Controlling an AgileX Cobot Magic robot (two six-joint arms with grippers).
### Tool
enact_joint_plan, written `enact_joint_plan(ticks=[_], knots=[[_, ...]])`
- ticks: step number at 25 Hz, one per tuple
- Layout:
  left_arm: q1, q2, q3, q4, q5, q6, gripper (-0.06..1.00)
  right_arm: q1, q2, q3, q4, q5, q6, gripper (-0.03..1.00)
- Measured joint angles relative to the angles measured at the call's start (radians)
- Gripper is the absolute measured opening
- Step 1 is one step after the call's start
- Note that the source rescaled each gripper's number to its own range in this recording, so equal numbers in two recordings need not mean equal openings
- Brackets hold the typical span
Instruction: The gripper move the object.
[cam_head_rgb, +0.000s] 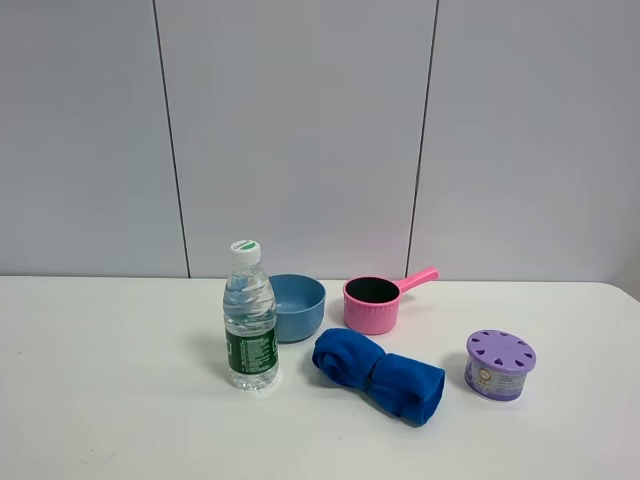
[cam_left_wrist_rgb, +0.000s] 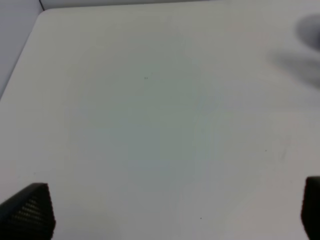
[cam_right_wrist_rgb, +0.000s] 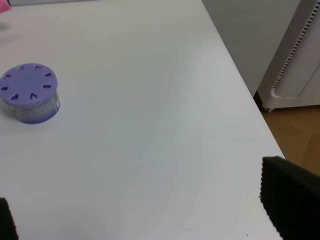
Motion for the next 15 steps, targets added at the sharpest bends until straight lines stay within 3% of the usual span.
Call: enact_joint_plan(ticks=[15], knots=[[0.0, 0.0, 0.0, 0.0, 0.0, 0.0, 1.0, 0.0, 0.0, 0.0, 0.0, 0.0, 0.0, 0.98]])
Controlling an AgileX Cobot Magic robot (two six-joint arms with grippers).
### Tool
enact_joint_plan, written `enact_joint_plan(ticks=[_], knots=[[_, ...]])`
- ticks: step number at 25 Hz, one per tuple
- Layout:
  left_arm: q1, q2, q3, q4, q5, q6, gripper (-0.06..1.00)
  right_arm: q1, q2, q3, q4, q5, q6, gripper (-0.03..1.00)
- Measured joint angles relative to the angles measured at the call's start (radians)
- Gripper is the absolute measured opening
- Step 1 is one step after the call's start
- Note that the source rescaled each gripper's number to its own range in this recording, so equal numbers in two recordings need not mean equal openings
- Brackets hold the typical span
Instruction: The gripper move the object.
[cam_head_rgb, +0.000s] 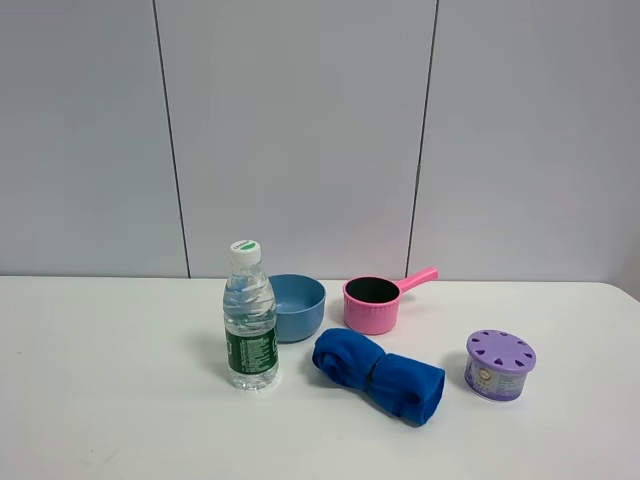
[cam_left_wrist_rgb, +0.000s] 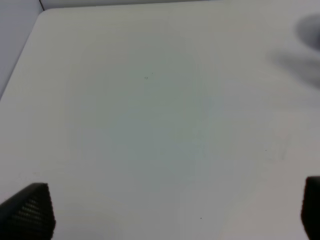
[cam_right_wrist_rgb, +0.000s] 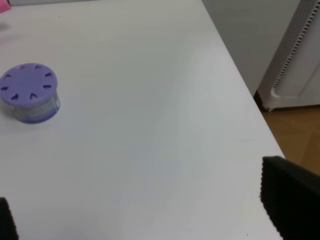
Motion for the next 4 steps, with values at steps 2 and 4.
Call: enact_joint_plan(ticks=[2, 4], knots=[[0.0, 0.0, 0.0, 0.0, 0.0, 0.0, 1.0, 0.0, 0.0, 0.0, 0.0, 0.0, 0.0, 0.98], [0.0, 0.0, 0.0, 0.0, 0.0, 0.0, 1.0, 0.0, 0.0, 0.0, 0.0, 0.0, 0.0, 0.98]])
